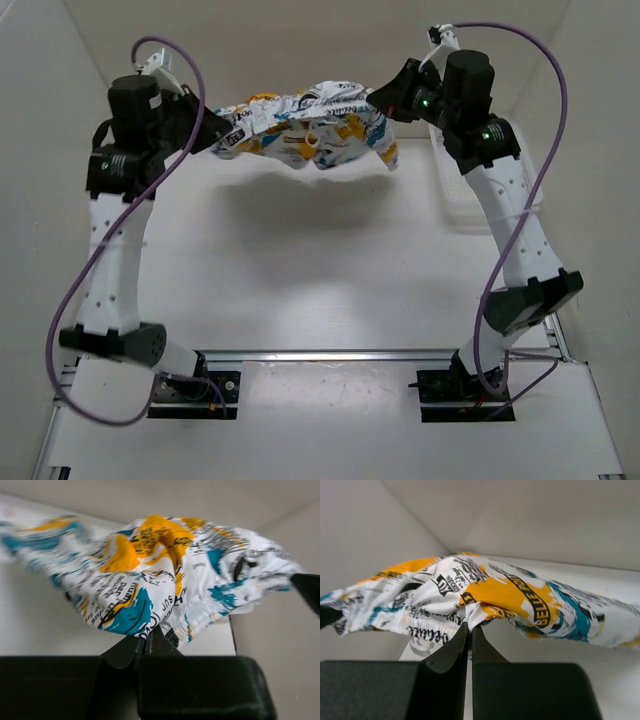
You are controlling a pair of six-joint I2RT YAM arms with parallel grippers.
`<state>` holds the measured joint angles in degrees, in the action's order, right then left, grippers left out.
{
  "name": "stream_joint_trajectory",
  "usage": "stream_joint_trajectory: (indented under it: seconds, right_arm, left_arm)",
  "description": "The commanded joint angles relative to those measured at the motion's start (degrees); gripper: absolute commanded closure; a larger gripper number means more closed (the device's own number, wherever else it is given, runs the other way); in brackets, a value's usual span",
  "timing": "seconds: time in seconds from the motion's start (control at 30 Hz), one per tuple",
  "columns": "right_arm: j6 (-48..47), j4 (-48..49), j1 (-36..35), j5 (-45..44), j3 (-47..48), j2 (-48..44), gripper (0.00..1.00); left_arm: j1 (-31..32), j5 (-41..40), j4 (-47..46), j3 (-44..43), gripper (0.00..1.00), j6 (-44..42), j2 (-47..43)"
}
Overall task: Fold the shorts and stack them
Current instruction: Flatten the shorts out
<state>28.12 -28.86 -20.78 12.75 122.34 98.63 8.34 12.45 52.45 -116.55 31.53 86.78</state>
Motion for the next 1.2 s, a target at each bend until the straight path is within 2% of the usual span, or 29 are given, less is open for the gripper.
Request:
stream_joint_trajectory:
  seconds: [0.0,0.1,0.13,0.17,0.2,0.23,0.27,0.3,0.33,0.37,0.4,0.43,0.47,0.53,0.63,0.67,0.7,0.73,0.8,0.9,0.97,1.07,1.17]
  right_arm:
    - [-1.58,1.09,-0.06,4.74,-10.08,-3.6,1.0]
    - [-2.1,3.37,-0.06,3.6,-24.22,-8.43,1.0]
    - [-2.1,4.85,-0.06,2.9,-28.17,-9.85,1.0]
    - [-2.1,5.74,0.9,1.67,-35.7,-11.08,1.0]
    - [-2.1,6.36,2.48,0.96,-39.08,-13.09,1.0]
    - [-2.1,6.36,3.62,0.26,-41.9,-13.81,1.0]
    - [-2.1,6.88,4.77,-0.88,-45.58,-13.81,1.0]
    - [-1.58,5.76,7.3,-2.72,-46.75,-14.42,0.96]
    - [-1.58,4.96,8.81,-5.43,-47.63,-14.43,0.74]
    - [-1.58,3.22,10.3,-6.15,-48.25,-14.43,0.61]
    - [-0.97,2.42,12.93,-6.16,-48.86,-13.82,0.52]
    - [-0.96,1.71,13.82,-6.16,-48.87,-13.82,0.45]
    - [-0.96,0.57,14.35,-6.16,-48.87,-14.77,0.41]
    - [-1.57,-0.58,14.36,-7.47,-50.27,-16.18,0.4]
    - [-1.58,-1.11,13.13,-6.44,-54.57,-19.87,0.43]
    - [-1.05,-1.11,11.3,-5.64,-56.06,-21.79,0.46]
    - [-0.53,-1.11,10.06,-4.85,-57.55,-22.77,0.48]
    - [0.61,-1.11,8.4,-4.32,-60.53,-24.52,0.5]
    - [1.24,-0.5,-0.2,-6.49,-62.83,-25.85,0.51]
    - [1.76,-0.49,-14.35,-11.95,-63.46,-24.02,0.45]
    - [2.29,-0.49,-23.37,-16.5,-60.92,-19.28,0.42]
    - [-0.33,-1.02,-32.53,-19.43,-55.31,-10.15,0.37]
    - [-2.53,-1.81,-37.49,-21.97,-48.81,0.31,0.36]
  left_arm:
    - [1.23,0.03,3.63,5.52,0.9,0.11,-5.47]
    - [5.71,0.03,-0.13,20.88,0.9,2.65,-12.76]
    - [9.29,0.03,-1.37,29.37,0.9,3.88,-16.09]
    - [11.5,0.03,-2.51,33.45,0.9,7.11,-17.51]
    - [13.87,0.03,-5.57,37.32,0.84,8.71,-18.66]
    - [18.25,-0.58,-6.64,40.84,0.71,10.38,-19.28]
    - [20.03,-0.58,-7.26,45.84,0.55,12.57,-18.76]
    - [21.44,-0.58,-7.27,47.28,0.2,12.59,-17.8]
    - [22.76,-0.58,-7.27,47.99,0.12,12.59,-16.57]
    - [22.77,-0.58,-7.27,48.0,0.06,12.59,-14.64]
    - [22.77,-1.28,-6.75,48.0,0.04,12.59,-14.1]
    - [22.77,-2.16,-6.74,47.13,0.04,12.59,-14.1]
    - [21.56,-3.38,-4.83,45.03,0.04,11.9,-14.1]
    - [19.71,-7.06,-3.06,43.17,0.06,11.19,-13.58]
    - [14.44,-10.94,-0.33,41.76,0.21,8.99,-12.87]
    - [10.86,-11.48,0.54,41.76,0.27,8.99,-12.26]
    - [8.82,-11.48,0.55,42.45,0.38,8.29,-11.21]
    - [6.54,-11.48,0.55,43.07,0.41,8.29,-10.68]
    - [0.23,-9.21,0.55,44.73,0.46,8.29,-9.01]
    - [-5.06,-7.17,0.55,46.23,0.45,7.58,-9.0]
    - [-7.01,-6.65,0.55,46.76,0.37,6.97,-9.61]
    - [-9.83,-5.33,0.55,47.29,0.33,6.44,-11.45]
    - [-11.15,-5.33,0.55,48.43,0.3,6.44,-13.04]
